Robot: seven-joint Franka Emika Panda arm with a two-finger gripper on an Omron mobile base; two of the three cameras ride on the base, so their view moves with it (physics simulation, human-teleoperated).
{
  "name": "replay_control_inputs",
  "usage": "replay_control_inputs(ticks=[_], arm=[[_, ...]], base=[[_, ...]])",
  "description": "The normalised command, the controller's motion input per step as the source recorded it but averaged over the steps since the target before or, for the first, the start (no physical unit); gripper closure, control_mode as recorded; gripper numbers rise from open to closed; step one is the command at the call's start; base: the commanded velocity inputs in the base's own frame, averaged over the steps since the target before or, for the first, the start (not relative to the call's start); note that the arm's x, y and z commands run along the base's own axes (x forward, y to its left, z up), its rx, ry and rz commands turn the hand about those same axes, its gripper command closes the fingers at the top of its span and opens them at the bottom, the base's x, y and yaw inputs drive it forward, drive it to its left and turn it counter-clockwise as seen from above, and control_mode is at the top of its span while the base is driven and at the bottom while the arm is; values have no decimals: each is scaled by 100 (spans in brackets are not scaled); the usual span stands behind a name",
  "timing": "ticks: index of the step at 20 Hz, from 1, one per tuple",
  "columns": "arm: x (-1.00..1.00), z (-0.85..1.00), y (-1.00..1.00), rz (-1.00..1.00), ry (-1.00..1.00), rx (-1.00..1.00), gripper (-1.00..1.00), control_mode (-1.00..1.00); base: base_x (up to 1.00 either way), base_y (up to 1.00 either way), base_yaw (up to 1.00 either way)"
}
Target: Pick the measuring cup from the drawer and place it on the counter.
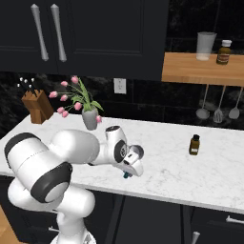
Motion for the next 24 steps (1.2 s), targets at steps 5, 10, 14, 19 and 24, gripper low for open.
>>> replay_control_inputs(ticks=[5,10,14,19,24], arm=[[8,57,-4,0,-6,0,-100,-100],[13,94,15,0,-2,-3,-100,-100],[-76,100,41,0,-16,-9,-100,-100],[-100,96,74,0,-35,-20,-100,-100],[-100,100,68,1,-33,-15,-100,-100]], base=[[0,0,0],[0,0,0],[0,0,0],[0,0,0],[0,0,0]])
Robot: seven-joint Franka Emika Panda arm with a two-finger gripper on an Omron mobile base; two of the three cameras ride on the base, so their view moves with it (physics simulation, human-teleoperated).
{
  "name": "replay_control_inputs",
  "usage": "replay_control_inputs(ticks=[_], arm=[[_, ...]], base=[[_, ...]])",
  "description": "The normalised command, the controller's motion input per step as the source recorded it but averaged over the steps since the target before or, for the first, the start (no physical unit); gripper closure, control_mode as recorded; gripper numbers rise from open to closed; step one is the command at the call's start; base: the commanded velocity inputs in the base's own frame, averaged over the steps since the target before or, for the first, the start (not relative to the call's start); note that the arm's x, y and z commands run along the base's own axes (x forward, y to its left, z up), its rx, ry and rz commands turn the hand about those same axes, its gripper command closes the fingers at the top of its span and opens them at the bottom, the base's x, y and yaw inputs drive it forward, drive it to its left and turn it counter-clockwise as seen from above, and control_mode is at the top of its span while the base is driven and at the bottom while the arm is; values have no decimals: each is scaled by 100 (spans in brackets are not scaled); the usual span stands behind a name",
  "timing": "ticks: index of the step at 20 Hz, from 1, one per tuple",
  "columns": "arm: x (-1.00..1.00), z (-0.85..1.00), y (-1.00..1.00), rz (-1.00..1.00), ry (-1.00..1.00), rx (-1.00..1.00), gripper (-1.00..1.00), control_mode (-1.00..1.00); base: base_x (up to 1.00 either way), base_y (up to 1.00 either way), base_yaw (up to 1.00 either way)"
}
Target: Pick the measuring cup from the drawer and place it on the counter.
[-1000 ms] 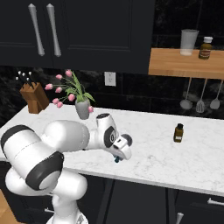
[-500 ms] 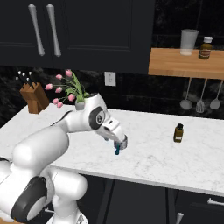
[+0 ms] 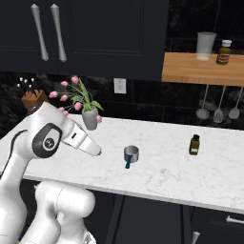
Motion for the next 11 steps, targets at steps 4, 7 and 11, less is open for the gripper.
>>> replay_control_inputs(ticks=[4,7,11], arm=[[-88,100,62,-6,-21,-14,-100,-100],[-59,100,90,-4,-27,-36,-100,-100],[-17,18,50,14,-11,-15,-100,-100]], base=[[0,0,0],[0,0,0],[0,0,0]])
